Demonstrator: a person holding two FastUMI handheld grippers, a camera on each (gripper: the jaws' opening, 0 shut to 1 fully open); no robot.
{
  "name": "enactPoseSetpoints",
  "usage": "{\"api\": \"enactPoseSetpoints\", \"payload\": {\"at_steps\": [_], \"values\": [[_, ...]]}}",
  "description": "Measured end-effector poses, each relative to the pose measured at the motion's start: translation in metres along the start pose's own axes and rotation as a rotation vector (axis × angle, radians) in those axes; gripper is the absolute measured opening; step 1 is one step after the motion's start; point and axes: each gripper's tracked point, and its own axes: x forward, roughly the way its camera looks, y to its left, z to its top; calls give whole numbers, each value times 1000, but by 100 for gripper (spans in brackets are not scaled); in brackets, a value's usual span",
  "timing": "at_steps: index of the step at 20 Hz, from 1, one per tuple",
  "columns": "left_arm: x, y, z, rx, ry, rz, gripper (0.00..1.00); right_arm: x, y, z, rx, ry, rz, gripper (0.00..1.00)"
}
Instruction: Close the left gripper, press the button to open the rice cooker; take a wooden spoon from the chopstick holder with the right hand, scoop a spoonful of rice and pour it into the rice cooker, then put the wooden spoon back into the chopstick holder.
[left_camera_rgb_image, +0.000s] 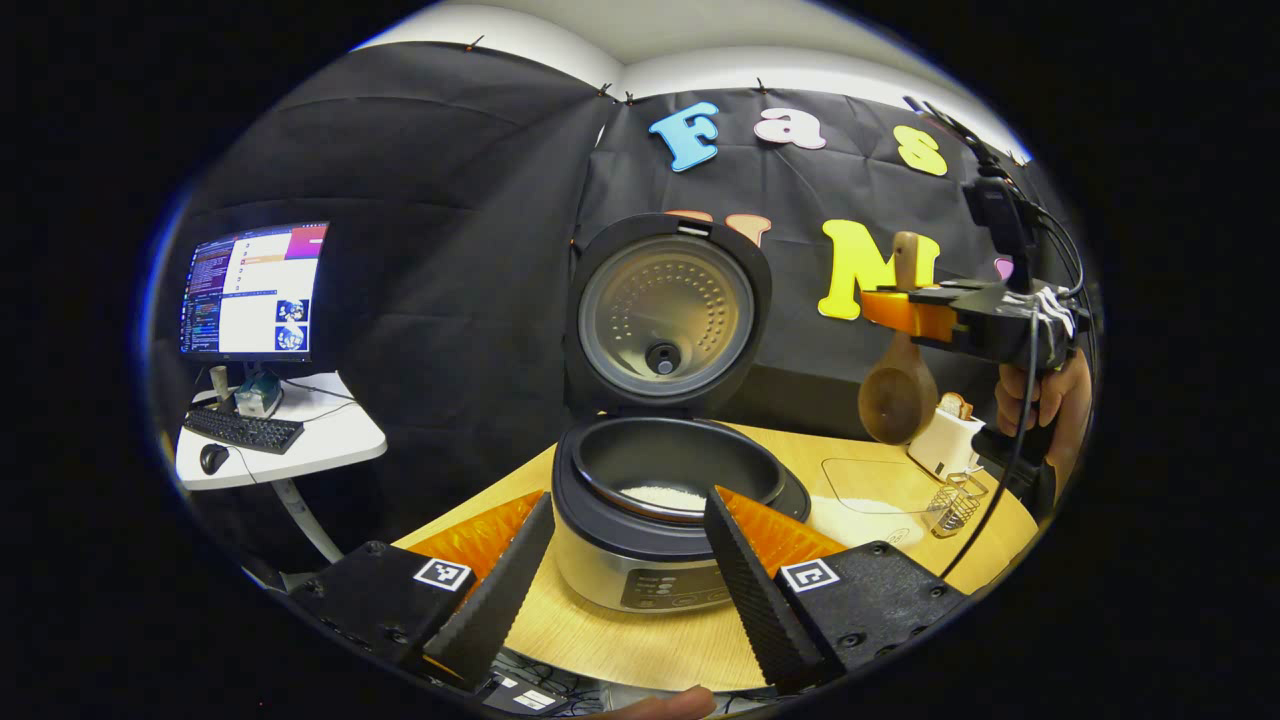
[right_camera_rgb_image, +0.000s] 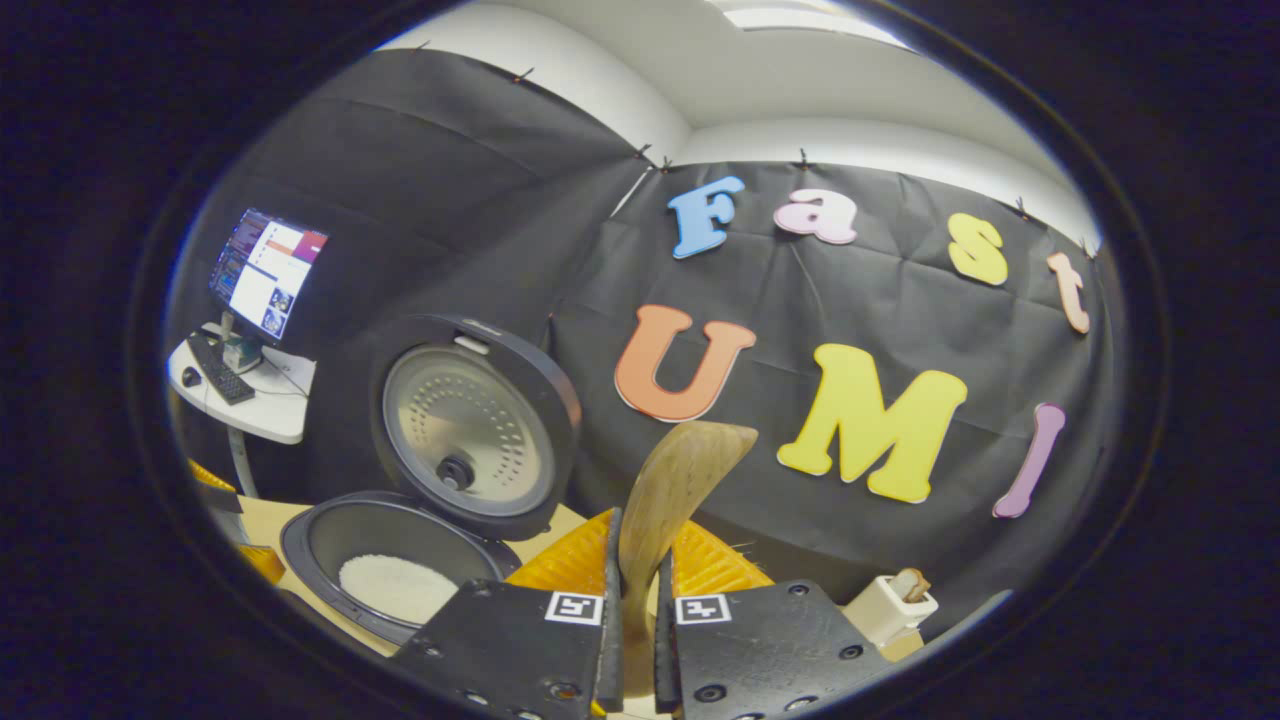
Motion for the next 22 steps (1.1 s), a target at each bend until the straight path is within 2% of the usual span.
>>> {"api": "enactPoseSetpoints", "payload": {"at_steps": [1, 5, 12, 17, 22], "values": [[0, -4, 2, 5, -5, -3, 96, -1, -17, -4, 14, -1, -24, 12], [-2, -28, 8, 30, -26, -23, 96, -30, -77, -14, 62, -17, -93, 12], [-2, -62, 15, 25, -53, -53, 96, -57, -175, -62, 149, 27, -210, 12], [-5, -87, 24, 18, -96, -82, 96, -66, -229, -106, 232, 81, -281, 13], [-5, -103, 26, -24, -107, -102, 96, -63, -275, -156, 256, 123, -357, 14]]}}
